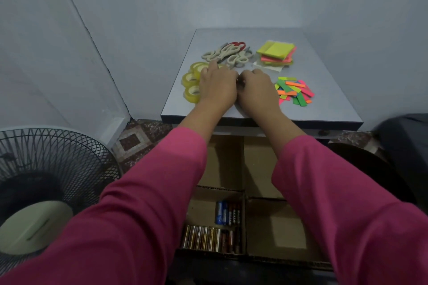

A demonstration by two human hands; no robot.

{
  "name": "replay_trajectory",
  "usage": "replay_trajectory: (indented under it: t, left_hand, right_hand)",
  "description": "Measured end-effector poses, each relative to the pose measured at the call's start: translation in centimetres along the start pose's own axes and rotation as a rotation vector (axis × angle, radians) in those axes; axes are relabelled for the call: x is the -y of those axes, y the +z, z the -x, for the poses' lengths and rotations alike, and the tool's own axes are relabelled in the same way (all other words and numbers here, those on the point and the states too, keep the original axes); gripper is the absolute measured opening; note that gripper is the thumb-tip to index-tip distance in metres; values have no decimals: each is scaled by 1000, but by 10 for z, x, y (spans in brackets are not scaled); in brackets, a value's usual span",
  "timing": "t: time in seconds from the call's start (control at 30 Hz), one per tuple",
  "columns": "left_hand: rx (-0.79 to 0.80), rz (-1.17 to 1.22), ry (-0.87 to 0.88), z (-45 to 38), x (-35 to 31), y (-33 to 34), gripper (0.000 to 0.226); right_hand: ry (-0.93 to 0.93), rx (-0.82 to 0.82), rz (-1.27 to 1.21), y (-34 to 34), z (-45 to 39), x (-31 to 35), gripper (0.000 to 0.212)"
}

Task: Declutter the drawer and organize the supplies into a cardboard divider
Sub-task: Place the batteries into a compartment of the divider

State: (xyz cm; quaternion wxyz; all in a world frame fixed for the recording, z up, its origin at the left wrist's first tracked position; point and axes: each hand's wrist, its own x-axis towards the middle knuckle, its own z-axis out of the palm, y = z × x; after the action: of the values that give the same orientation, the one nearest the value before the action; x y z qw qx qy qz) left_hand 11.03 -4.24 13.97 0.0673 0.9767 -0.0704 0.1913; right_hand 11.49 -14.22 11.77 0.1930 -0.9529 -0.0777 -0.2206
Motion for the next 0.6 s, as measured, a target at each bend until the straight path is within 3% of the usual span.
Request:
replay_trajectory:
  t: [0.2, 0.4, 0.6]
  left_hand:
    - [-14, -43, -6, -3, -3, -5, 28]
    - [4, -85, 20, -7, -3, -9, 30]
    - [67, -87, 30, -18, -6, -13, 25]
  right_hand:
    - [63, -30, -42, -1, 2, 2, 20]
    - [74, -50, -89, -4, 5, 3, 28]
    - [46, -79, -10, -11, 11, 4, 26]
